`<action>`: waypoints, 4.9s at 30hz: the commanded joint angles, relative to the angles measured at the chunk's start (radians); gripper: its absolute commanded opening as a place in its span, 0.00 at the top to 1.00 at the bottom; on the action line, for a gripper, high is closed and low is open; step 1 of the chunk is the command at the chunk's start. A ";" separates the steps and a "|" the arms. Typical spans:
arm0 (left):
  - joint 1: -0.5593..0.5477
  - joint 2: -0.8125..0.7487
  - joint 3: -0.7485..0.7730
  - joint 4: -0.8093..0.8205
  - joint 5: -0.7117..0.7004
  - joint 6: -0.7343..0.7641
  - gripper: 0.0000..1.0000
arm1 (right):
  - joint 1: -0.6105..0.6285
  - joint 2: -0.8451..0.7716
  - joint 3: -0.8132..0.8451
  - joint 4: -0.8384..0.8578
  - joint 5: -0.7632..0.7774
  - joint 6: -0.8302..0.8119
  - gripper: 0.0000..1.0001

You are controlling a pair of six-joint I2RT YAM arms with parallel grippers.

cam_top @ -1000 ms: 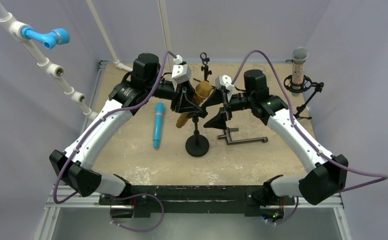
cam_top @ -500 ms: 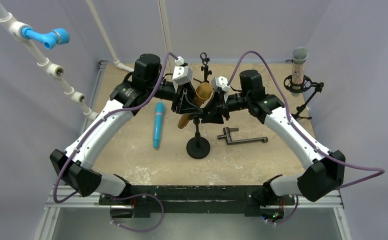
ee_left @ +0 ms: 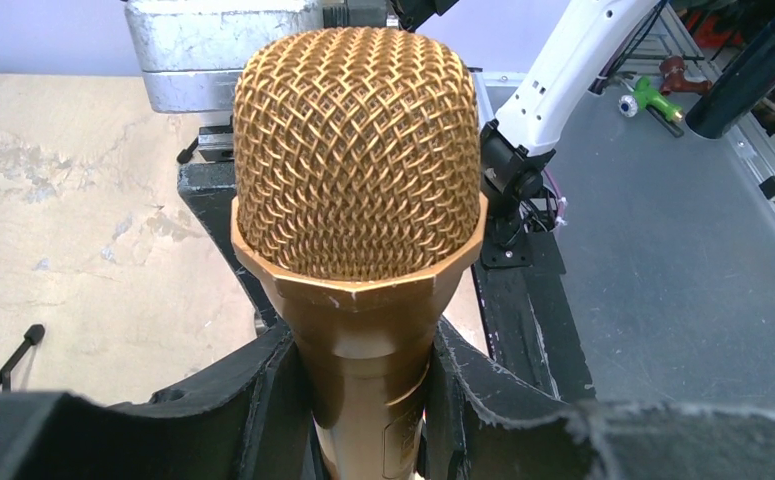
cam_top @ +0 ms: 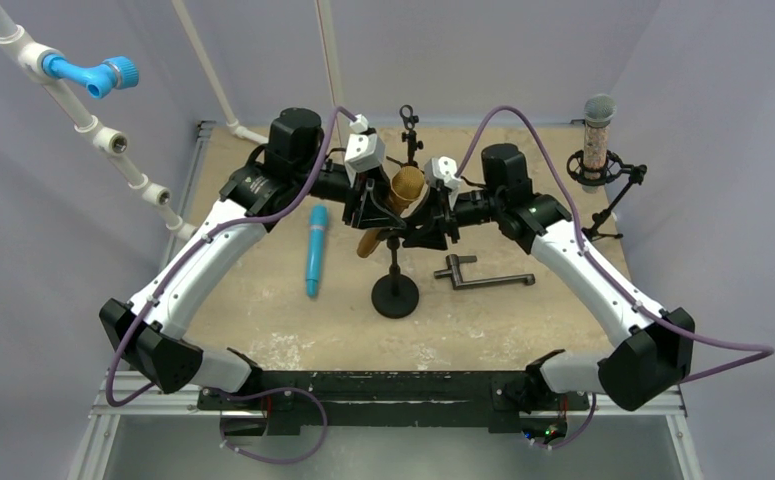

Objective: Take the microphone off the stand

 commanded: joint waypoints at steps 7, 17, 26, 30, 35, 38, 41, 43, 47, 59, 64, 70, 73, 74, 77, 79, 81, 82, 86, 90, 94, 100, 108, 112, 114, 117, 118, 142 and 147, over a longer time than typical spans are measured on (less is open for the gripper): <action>0.008 -0.057 0.072 -0.075 0.011 0.096 1.00 | -0.020 -0.051 -0.065 0.093 0.097 0.048 1.00; 0.031 -0.076 0.092 -0.121 0.002 0.139 1.00 | -0.029 -0.060 -0.086 0.101 0.123 0.062 1.00; 0.068 -0.127 0.075 -0.172 -0.025 0.171 1.00 | -0.041 -0.078 -0.109 0.115 0.122 0.071 1.00; 0.093 -0.153 0.054 -0.162 -0.045 0.145 1.00 | -0.043 -0.083 -0.111 0.119 0.123 0.072 1.00; 0.119 -0.174 0.045 -0.167 -0.079 0.101 1.00 | -0.046 -0.088 -0.116 0.123 0.131 0.077 1.00; 0.146 -0.195 0.028 -0.186 -0.147 0.095 1.00 | -0.048 -0.102 -0.115 0.121 0.139 0.081 1.00; 0.199 -0.217 -0.012 -0.193 -0.248 0.067 1.00 | -0.051 -0.110 -0.102 0.108 0.149 0.083 1.00; 0.244 -0.221 -0.037 -0.207 -0.295 0.033 1.00 | -0.052 -0.109 -0.098 0.103 0.150 0.084 1.00; 0.338 -0.218 -0.115 -0.219 -0.387 -0.020 1.00 | -0.052 -0.105 -0.099 0.110 0.144 0.093 1.00; 0.516 -0.078 -0.309 -0.197 -0.647 -0.114 1.00 | -0.053 -0.115 -0.114 0.132 0.135 0.112 1.00; 0.557 0.125 -0.242 -0.289 -0.694 -0.120 1.00 | -0.052 -0.123 -0.120 0.137 0.133 0.117 1.00; 0.561 0.289 -0.172 -0.355 -0.741 -0.126 1.00 | -0.053 -0.135 -0.126 0.134 0.125 0.117 1.00; 0.561 0.355 -0.128 -0.381 -0.767 -0.124 1.00 | -0.053 -0.137 -0.126 0.133 0.119 0.117 1.00; 0.561 0.376 -0.112 -0.393 -0.768 -0.126 0.98 | -0.053 -0.137 -0.125 0.131 0.119 0.117 1.00; 0.561 0.424 -0.084 -0.414 -0.764 -0.141 0.94 | -0.053 -0.140 -0.123 0.128 0.116 0.118 1.00; 0.561 0.455 -0.066 -0.431 -0.759 -0.148 0.90 | -0.053 -0.142 -0.124 0.127 0.114 0.116 1.00; 0.561 0.485 -0.053 -0.438 -0.760 -0.157 0.89 | -0.053 -0.143 -0.126 0.127 0.114 0.115 1.00; 0.561 0.495 -0.051 -0.438 -0.762 -0.165 0.88 | -0.053 -0.144 -0.128 0.128 0.114 0.113 1.00; 0.561 0.516 -0.063 -0.421 -0.771 -0.187 0.88 | -0.053 -0.152 -0.138 0.130 0.114 0.110 1.00; 0.561 0.524 -0.087 -0.398 -0.784 -0.228 0.85 | -0.053 -0.157 -0.141 0.130 0.112 0.108 1.00; 0.561 0.539 -0.096 -0.395 -0.785 -0.237 0.79 | -0.053 -0.157 -0.144 0.134 0.109 0.111 1.00; 0.561 0.556 -0.100 -0.398 -0.788 -0.240 0.77 | -0.053 -0.156 -0.148 0.140 0.112 0.113 1.00; 0.561 0.570 -0.086 -0.413 -0.790 -0.236 0.71 | -0.053 -0.157 -0.151 0.141 0.109 0.115 1.00; 0.561 0.579 -0.072 -0.430 -0.793 -0.235 0.67 | -0.053 -0.157 -0.154 0.147 0.109 0.120 1.00; 0.561 0.579 -0.071 -0.429 -0.796 -0.234 0.66 | -0.053 -0.160 -0.156 0.149 0.111 0.120 1.00; 0.561 0.577 -0.072 -0.428 -0.797 -0.235 0.64 | -0.053 -0.162 -0.159 0.149 0.112 0.120 1.00; 0.561 0.578 -0.072 -0.428 -0.799 -0.235 0.63 | -0.053 -0.162 -0.158 0.149 0.112 0.120 1.00; 0.557 0.529 0.007 -0.489 -0.834 -0.222 0.52 | -0.053 -0.170 -0.153 0.142 0.118 0.122 1.00; 0.557 0.442 0.025 -0.511 -0.794 -0.212 0.40 | -0.054 -0.161 -0.137 0.139 0.115 0.134 1.00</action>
